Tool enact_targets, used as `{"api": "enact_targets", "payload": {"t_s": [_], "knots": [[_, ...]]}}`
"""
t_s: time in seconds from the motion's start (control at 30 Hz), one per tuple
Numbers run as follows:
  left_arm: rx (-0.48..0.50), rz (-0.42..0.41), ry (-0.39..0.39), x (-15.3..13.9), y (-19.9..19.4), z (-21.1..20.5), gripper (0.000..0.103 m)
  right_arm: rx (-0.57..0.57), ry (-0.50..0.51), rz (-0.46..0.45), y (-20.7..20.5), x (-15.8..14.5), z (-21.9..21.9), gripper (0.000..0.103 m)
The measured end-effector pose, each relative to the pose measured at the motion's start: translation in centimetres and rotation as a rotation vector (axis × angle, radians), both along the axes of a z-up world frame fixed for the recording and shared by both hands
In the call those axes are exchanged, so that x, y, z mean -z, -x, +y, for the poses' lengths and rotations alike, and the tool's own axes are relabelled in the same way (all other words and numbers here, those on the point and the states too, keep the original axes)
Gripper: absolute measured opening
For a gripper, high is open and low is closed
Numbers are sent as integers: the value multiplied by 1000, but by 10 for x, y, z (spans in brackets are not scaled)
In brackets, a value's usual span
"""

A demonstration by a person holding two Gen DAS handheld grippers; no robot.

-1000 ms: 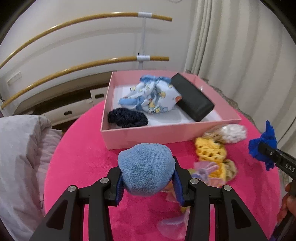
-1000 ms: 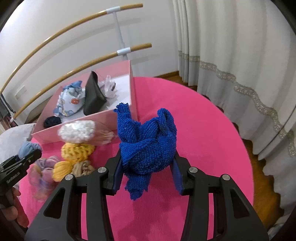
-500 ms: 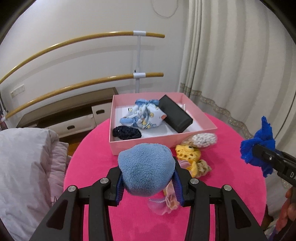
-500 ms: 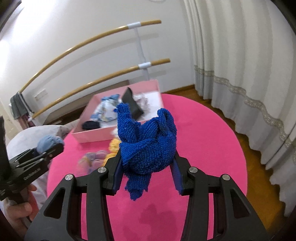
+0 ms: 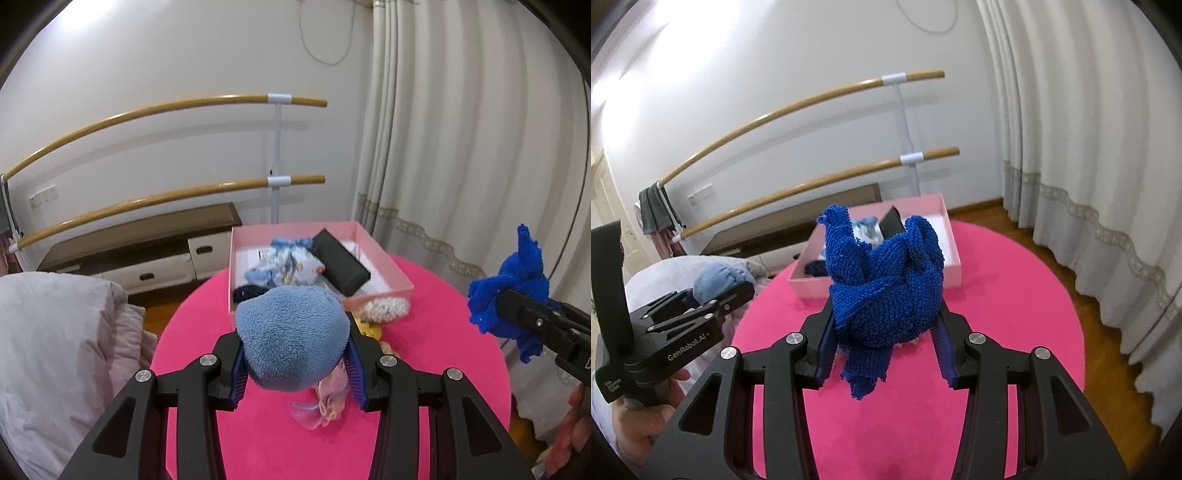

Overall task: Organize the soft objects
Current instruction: 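Lift the plush ball with the left tool while the right tool carries the blue cloth over the box, then release the plush ball and the blue cloth into the pink box with both tools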

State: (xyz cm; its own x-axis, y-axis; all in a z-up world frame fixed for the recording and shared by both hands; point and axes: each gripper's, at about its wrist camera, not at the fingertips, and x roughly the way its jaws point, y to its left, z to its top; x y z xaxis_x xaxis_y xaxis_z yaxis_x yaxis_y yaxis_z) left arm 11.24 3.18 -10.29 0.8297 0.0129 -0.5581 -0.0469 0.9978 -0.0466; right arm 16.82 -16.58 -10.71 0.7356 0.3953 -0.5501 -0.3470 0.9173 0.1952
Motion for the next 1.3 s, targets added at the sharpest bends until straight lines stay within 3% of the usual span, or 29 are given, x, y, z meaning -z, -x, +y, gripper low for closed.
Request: {"api": "enact_targets", "payload": {"t_s": [0.37, 0.7, 0.97, 1.3], "knots": [[-18, -56, -1, -24, -5, 8, 41, -28, 0, -74, -10, -30, 18, 42], [-20, -57, 2, -29, -57, 21, 41, -32, -15, -93, -50, -43, 28, 42], [-25, -18, 25, -22, -141, 39, 41, -45, -3, -46, -121, -44, 44, 43], [-28, 97, 45, 4, -272, 58, 41, -47, 39, 97, -214, -2, 56, 43]]}}
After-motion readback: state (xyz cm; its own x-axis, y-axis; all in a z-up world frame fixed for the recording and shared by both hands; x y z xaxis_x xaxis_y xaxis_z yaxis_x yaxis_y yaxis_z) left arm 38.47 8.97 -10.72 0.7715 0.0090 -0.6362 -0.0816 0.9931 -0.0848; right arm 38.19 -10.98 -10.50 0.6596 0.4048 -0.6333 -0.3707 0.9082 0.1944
